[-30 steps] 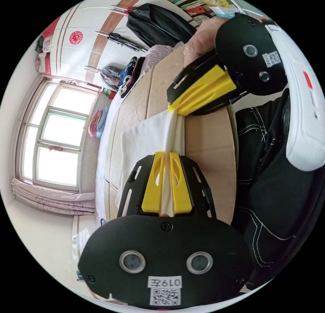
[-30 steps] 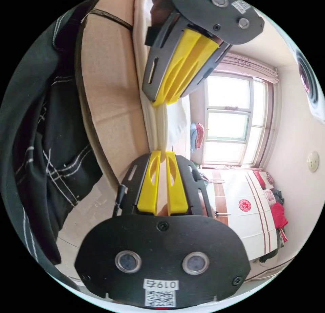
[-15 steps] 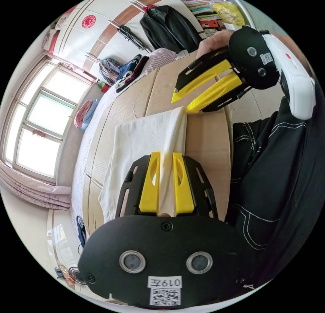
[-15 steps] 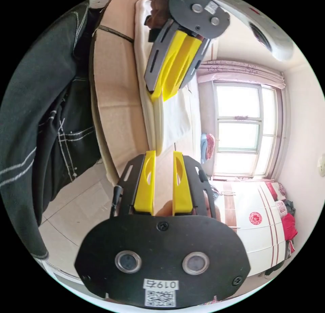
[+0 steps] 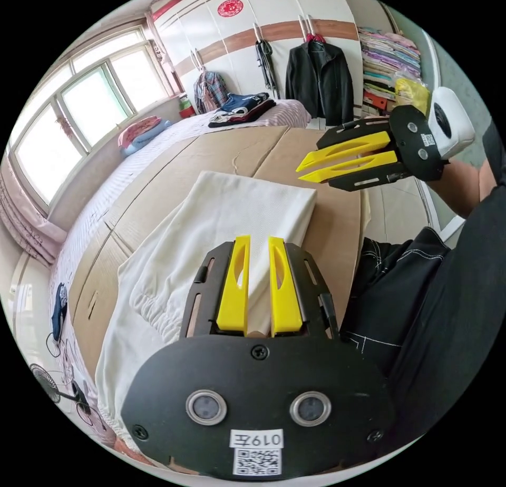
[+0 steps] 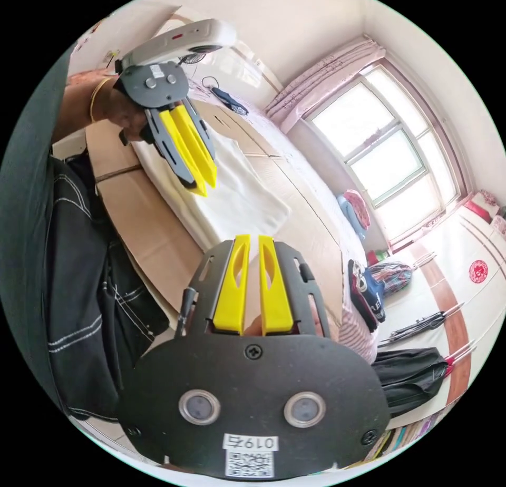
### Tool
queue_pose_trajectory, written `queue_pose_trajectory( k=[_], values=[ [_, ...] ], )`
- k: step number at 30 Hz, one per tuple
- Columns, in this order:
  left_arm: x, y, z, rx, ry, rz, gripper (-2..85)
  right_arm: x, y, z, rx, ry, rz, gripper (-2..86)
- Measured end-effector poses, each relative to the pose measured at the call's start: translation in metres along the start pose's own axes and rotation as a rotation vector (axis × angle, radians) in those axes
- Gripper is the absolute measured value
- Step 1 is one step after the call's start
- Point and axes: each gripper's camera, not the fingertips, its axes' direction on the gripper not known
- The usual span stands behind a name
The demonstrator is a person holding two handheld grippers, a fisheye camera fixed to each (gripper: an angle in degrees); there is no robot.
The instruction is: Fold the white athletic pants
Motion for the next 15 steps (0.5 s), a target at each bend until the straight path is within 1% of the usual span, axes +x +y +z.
queue_pose_trajectory(
  k=[3, 6, 9, 11, 12, 13, 14, 15],
  values=[
    [-0.023, 0.012, 0.018, -0.029, 0.02, -0.02, 1.7, -0.016, 0.008, 0.047, -0.066, -0.021, -0.053, 0.5],
    [-0.044, 0.021, 0.031, -0.024, 0.014, -0.038, 1.3, -0.016, 0.009, 0.079, -0.062, -0.03, -0.038, -0.7],
    [-0.072, 0.023, 0.031, 0.032, 0.014, -0.061, 1.2, 0.025, 0.001, 0.102, 0.016, -0.109, 0.081, -0.8],
    [-0.109, 0.023, 0.024, 0.132, 0.082, -0.086, 1.1, 0.079, -0.007, 0.131, 0.086, -0.262, 0.186, -0.9],
    [-0.119, 0.023, 0.022, 0.165, 0.107, -0.086, 1.1, 0.093, -0.01, 0.141, 0.101, -0.307, 0.201, -0.9],
    [-0.142, 0.021, 0.02, 0.228, 0.157, -0.079, 1.1, 0.119, -0.016, 0.164, 0.106, -0.414, 0.201, -0.9],
    [-0.166, 0.019, 0.02, 0.271, 0.186, -0.08, 1.1, 0.14, -0.026, 0.192, 0.074, -0.501, 0.147, -0.9],
    [-0.177, 0.017, 0.022, 0.282, 0.191, -0.078, 1.1, 0.148, -0.033, 0.207, 0.049, -0.522, 0.116, -0.9]
  ],
)
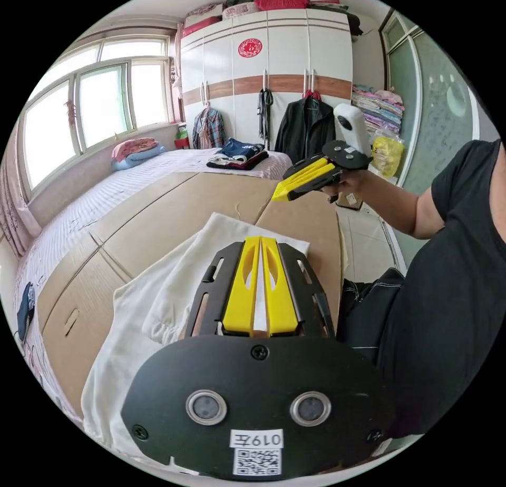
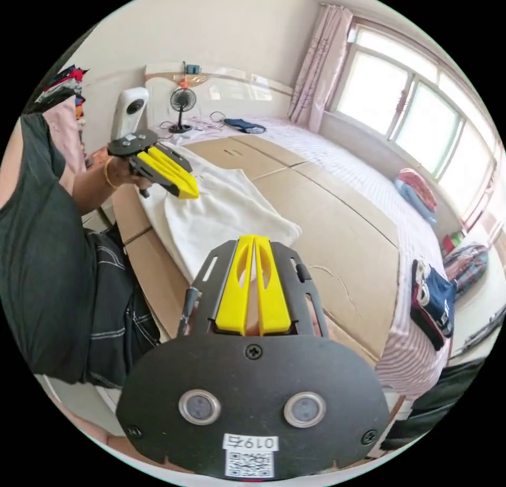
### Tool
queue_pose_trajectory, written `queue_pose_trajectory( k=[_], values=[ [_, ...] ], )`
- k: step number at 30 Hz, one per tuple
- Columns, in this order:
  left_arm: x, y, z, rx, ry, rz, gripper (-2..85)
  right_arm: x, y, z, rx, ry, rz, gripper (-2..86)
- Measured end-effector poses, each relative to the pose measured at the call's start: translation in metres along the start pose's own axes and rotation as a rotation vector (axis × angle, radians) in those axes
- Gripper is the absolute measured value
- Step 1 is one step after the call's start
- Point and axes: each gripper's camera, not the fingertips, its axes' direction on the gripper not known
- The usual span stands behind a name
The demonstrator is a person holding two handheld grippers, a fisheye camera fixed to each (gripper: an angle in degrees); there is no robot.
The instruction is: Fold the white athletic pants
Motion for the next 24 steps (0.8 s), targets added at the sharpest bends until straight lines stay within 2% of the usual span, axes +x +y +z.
queue_pose_trajectory(
  k=[4, 10, 16, 19, 24],
  values=[
    [-0.085, -0.018, 0.025, -0.069, -0.031, 0.058, 1.1, 0.083, -0.058, 0.079, -0.194, -0.156, -0.174, -0.2],
    [-0.198, -0.039, 0.092, -0.2, 0.17, 0.089, 1.8, 0.193, -0.136, 0.224, -0.387, -0.732, -0.258, 8.4],
    [-0.277, -0.045, 0.172, -0.311, 0.477, 0.097, 6.5, 0.228, -0.172, 0.351, -0.422, -0.943, -0.335, 11.5],
    [-0.299, -0.046, 0.21, -0.393, 0.457, 0.112, 8.8, 0.227, -0.182, 0.412, -0.502, -1.003, -0.361, 11.9],
    [-0.323, -0.054, 0.253, -0.413, 0.552, 0.15, 8.9, 0.214, -0.203, 0.479, -0.551, -1.084, -0.411, 11.8]
  ],
)
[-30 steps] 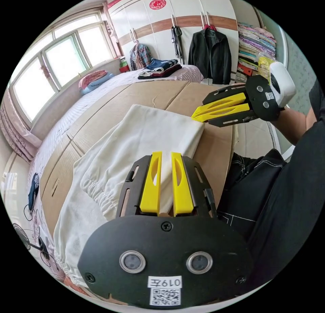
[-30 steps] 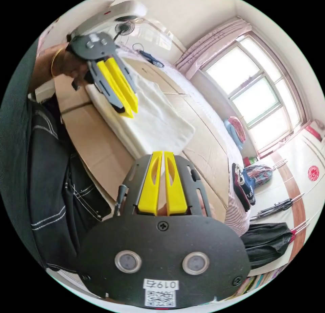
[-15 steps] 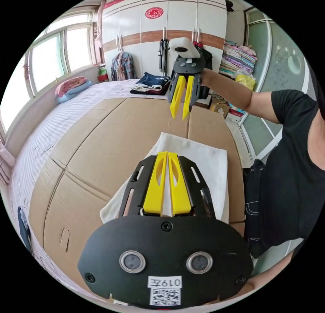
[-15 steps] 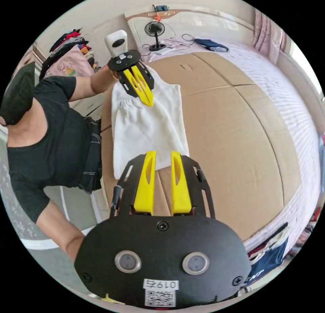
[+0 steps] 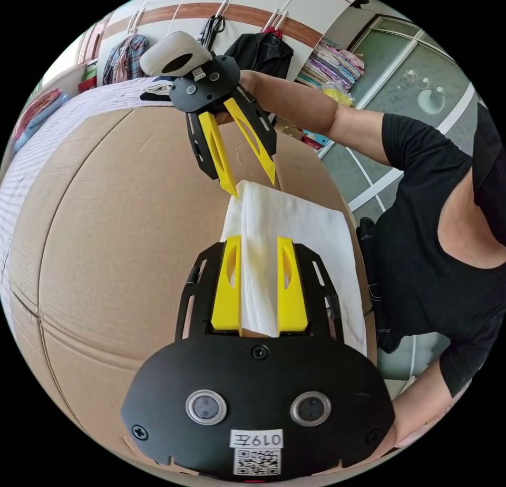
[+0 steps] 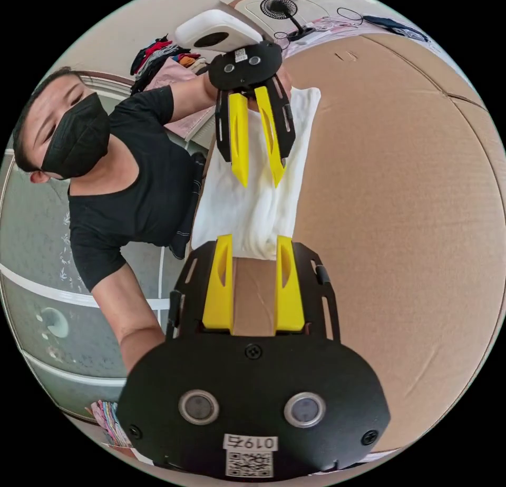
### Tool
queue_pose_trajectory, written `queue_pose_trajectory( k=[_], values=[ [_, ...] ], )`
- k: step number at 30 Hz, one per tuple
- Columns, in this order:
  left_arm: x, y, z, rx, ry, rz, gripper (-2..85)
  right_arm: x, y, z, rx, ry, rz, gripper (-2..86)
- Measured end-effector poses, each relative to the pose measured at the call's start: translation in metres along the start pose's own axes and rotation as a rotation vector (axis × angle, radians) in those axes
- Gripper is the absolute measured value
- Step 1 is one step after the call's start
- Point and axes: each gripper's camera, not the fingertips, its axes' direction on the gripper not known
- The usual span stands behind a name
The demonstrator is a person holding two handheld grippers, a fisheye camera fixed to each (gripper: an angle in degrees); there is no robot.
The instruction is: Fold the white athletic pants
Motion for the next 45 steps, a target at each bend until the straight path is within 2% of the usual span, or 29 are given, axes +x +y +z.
queue_pose_trajectory(
  k=[4, 13, 17, 20, 25, 32, 45],
  values=[
    [-0.03, -0.015, 0.012, -0.026, -0.008, 0.024, 9.2, 0.03, -0.037, 0.016, -0.047, -0.014, -0.04, 9.5],
    [-0.072, -0.027, 0.035, -0.063, 0.015, 0.092, 8.2, 0.022, -0.101, 0.034, -0.053, 0.219, -0.185, 6.0],
    [-0.09, -0.023, 0.037, -0.017, 0.103, 0.113, 4.2, 0.037, -0.129, 0.043, -0.07, 0.24, -0.183, 6.1],
    [-0.09, -0.024, 0.037, -0.014, 0.046, 0.14, 2.4, 0.07, -0.148, 0.045, -0.116, 0.159, -0.123, 9.2],
    [-0.093, -0.028, 0.041, -0.039, -0.012, 0.185, 1.3, 0.101, -0.187, 0.051, -0.191, 0.064, -0.144, 9.8],
    [-0.123, -0.022, 0.046, -0.034, 0.013, 0.166, 0.9, 0.15, -0.233, 0.072, -0.35, -0.062, -0.11, 8.4],
    [-0.169, -0.01, 0.058, -0.068, 0.137, 0.036, 1.7, 0.214, -0.24, 0.089, -0.299, -0.237, 0.018, 3.3]
  ],
)
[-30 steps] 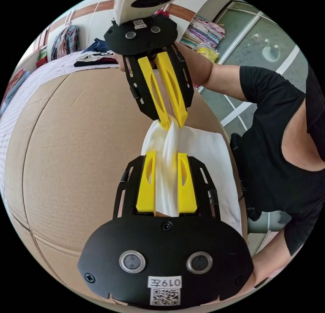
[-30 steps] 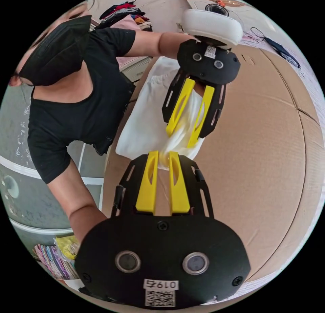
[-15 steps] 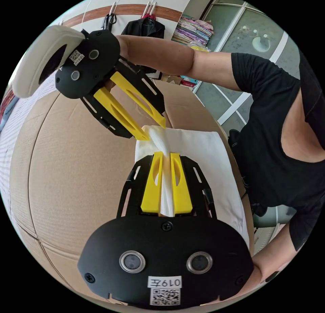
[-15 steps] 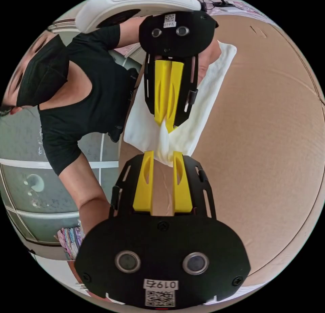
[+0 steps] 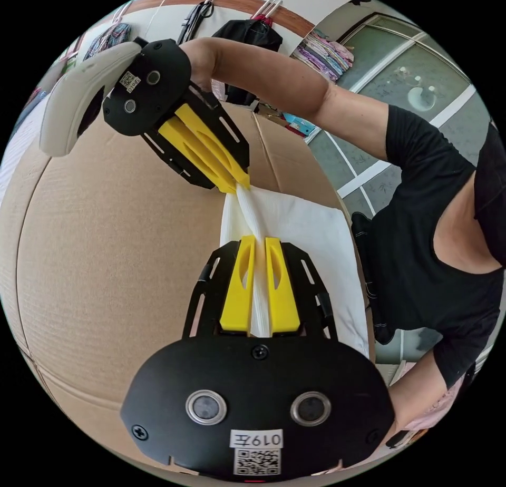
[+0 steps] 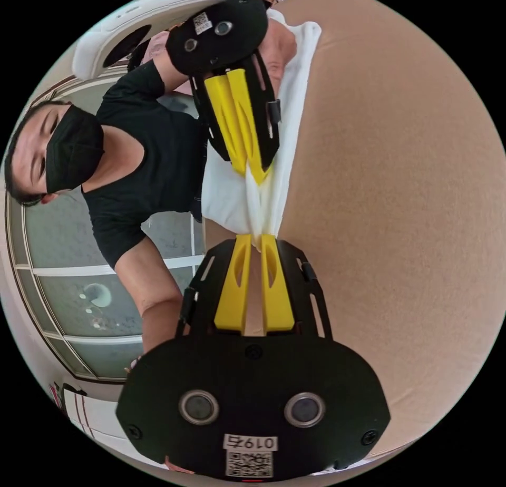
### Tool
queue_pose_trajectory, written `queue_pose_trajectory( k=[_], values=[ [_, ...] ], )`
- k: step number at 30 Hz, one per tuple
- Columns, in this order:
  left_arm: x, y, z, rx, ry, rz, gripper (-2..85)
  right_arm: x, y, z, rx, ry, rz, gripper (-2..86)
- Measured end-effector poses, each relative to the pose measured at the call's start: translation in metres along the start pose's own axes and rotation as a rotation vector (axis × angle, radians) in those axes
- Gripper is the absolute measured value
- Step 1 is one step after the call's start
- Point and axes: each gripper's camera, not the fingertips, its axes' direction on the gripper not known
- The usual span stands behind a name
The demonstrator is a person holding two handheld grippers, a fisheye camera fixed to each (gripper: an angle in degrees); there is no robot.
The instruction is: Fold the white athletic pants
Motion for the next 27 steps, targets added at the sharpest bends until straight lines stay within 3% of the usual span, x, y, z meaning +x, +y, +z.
queue_pose_trajectory(
  k=[11, 19, 27],
  values=[
    [0.002, 0.018, -0.013, -0.036, 0.095, -0.039, 3.1, -0.008, 0.009, 0.007, 0.023, -0.008, -0.011, 4.6],
    [0.021, 0.032, -0.013, -0.046, 0.061, -0.07, 1.2, -0.01, 0.037, 0.021, 0.039, -0.075, 0.077, 2.6],
    [0.065, 0.051, -0.027, -0.015, 0.023, -0.114, 1.0, -0.056, 0.081, 0.039, 0.094, -0.022, 0.087, 4.0]
  ],
)
